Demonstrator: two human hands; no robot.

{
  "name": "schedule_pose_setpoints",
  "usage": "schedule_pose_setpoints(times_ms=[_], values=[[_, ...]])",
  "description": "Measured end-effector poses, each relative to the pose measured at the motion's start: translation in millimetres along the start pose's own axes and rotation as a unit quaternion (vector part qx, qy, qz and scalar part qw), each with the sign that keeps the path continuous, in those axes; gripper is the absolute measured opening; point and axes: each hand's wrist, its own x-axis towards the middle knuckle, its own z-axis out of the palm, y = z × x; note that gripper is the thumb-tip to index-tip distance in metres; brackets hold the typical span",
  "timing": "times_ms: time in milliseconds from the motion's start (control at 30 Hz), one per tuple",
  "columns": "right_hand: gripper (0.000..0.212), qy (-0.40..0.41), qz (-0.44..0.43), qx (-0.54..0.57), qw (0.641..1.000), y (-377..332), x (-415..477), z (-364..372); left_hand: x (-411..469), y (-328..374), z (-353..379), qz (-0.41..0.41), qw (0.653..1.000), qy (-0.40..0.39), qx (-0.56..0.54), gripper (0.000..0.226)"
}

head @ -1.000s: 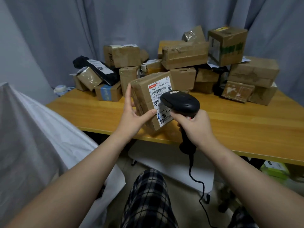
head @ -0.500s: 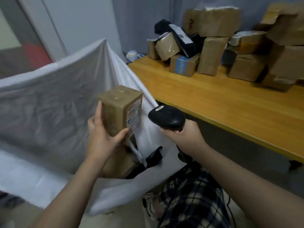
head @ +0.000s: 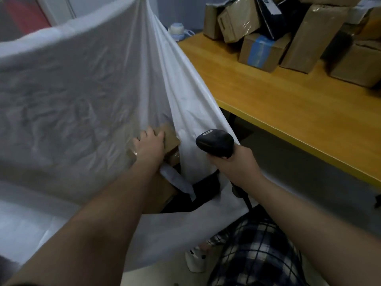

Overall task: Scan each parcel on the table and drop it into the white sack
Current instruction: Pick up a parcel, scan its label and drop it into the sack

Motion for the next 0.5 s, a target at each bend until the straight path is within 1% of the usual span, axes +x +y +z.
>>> schedule_pose_setpoints(times_ms=[67, 167, 300, 333, 400, 500], values=[[0.033, 0.003, -0.001, 0.007, 1.0, 1.7, 2.2, -3.3, 2.7, 6.1, -3.0, 0.009, 0.999, 0.032, -0.043, 0.049], [0.033, 0.015, -0.004, 0.036, 0.999, 3.2, 1.1, -14.2, -3.6, 24.2, -24.2, 0.056, 0.99, 0.091, -0.096, 0.041], [0.028, 0.062, -0.006, 0.106, 0.992, 2.4, -8.0, -43.0, -23.0, 60.3, -63.6, 0.146, 0.958, 0.183, -0.163, 0.033], [0.03, 0.076, -0.008, 0.129, 0.989, 2.6, -11.3, -53.9, -27.0, 72.0, -73.6, 0.166, 0.95, 0.202, -0.169, 0.032], [0.038, 0.108, -0.013, 0.164, 0.98, 4.1, -18.9, -80.3, -34.8, 98.7, -95.7, 0.201, 0.935, 0.225, -0.185, 0.031], [0.031, 0.173, 0.006, 0.222, 0.96, 14.6, -31.8, -126.3, -47.3, 143.4, -125.8, 0.254, 0.918, 0.219, -0.21, 0.035]])
